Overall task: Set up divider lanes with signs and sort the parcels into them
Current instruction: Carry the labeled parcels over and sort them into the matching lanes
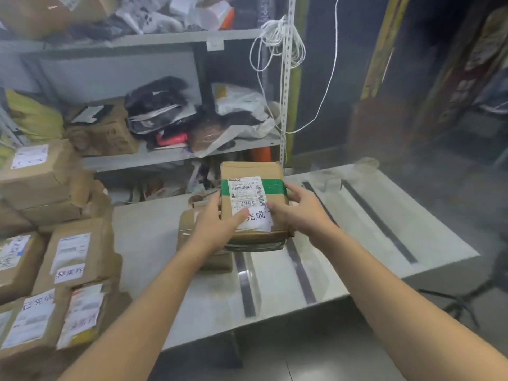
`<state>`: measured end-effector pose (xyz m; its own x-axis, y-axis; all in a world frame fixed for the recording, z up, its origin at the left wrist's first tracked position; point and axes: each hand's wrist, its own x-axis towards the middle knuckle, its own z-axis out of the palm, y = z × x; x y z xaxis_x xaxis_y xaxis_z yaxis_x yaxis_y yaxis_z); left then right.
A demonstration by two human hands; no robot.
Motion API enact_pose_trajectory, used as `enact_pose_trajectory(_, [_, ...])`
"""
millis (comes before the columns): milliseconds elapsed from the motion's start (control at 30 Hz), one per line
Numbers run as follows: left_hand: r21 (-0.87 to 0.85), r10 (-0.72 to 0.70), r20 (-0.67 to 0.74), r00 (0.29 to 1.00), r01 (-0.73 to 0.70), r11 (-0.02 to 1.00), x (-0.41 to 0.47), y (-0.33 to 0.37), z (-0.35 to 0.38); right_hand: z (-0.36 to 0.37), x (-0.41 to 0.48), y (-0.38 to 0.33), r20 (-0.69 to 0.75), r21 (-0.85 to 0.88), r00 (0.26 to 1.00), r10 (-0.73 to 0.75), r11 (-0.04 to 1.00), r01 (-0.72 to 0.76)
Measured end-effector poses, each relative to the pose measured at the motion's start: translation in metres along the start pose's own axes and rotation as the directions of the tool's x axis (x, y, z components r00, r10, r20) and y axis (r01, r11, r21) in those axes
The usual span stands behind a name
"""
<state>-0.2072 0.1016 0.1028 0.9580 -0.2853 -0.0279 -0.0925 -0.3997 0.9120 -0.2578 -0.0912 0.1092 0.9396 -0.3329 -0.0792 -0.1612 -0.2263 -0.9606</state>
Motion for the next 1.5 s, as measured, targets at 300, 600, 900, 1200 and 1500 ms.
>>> enact_pose_trajectory(300, [-0.076, 0.007, 0.109, 0.994, 0.001, 0.997, 0.053, 0.046, 0.146, -0.142, 0.053, 0.045, -0.067, -0.01, 0.985, 0.162, 0.987, -0.163])
enact_pose_trajectory(600, [-0.047, -0.1, 0.175, 0.979, 0.11, 0.993, 0.138, 0.015, 0.241, -0.2, 0.155, 0.108, 0.001, -0.197, 0.96, 0.279, 0.942, -0.274])
enact_pose_trajectory(900, [0.153, -0.252, 0.133, 0.959, 0.231, 0.961, 0.182, 0.002, 0.287, -0.205, 0.217, 0.16, 0.148, -0.268, 0.934, 0.326, 0.922, -0.28])
enact_pose_trajectory(1200, [0.18, -0.395, 0.07, 0.916, 0.378, 0.908, 0.212, -0.012, 0.308, -0.19, 0.252, 0.18, 0.246, -0.422, 0.917, 0.315, 0.886, -0.191])
enact_pose_trajectory(1500, [0.175, -0.549, 0.069, 0.833, 0.531, 0.829, 0.228, -0.057, 0.334, -0.168, 0.264, 0.205, 0.235, -0.462, 0.848, 0.475, 0.822, -0.332])
